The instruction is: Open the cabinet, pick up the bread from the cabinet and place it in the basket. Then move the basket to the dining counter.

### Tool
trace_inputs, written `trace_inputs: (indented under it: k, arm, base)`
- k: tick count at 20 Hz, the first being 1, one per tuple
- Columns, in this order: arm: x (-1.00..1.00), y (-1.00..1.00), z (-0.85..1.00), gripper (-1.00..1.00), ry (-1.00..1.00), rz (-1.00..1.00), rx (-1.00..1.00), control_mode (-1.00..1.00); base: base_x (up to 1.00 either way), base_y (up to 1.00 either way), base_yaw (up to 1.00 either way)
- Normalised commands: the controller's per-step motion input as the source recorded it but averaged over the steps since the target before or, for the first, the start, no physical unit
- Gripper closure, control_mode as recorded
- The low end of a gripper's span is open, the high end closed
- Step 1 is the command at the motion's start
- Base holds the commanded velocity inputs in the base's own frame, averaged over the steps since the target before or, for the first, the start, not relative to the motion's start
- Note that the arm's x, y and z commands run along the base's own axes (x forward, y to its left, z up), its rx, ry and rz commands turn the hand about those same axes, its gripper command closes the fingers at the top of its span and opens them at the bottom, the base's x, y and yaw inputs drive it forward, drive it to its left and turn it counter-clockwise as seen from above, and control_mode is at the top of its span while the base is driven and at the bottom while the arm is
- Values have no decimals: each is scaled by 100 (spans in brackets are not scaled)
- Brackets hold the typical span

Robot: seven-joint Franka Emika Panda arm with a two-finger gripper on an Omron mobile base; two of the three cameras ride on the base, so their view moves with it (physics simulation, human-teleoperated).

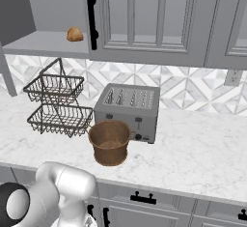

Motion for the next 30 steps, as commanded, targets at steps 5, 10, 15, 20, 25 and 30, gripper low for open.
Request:
trace_inputs:
  k: [5,10,15,20,25,30]
  arm:
    - [-56,-100,-10,-100,-22,35,49,-100]
    - [-2,-86,0,-100,2,36,57,-100]
    - [72,-26,0,-100,27,29,62,-100]
    - [48,8,-15,-100,8,20,48,-100]
    - [36,34,-9,-100,2,20,31,-100]
    - [9,64,0,-100,0,15,3,-100]
  base:
    - [0,0,0]
    - [0,0,0]
    - [0,0,0]
    - [0,0,0]
    - [0,0,0]
    - [0,0,0]
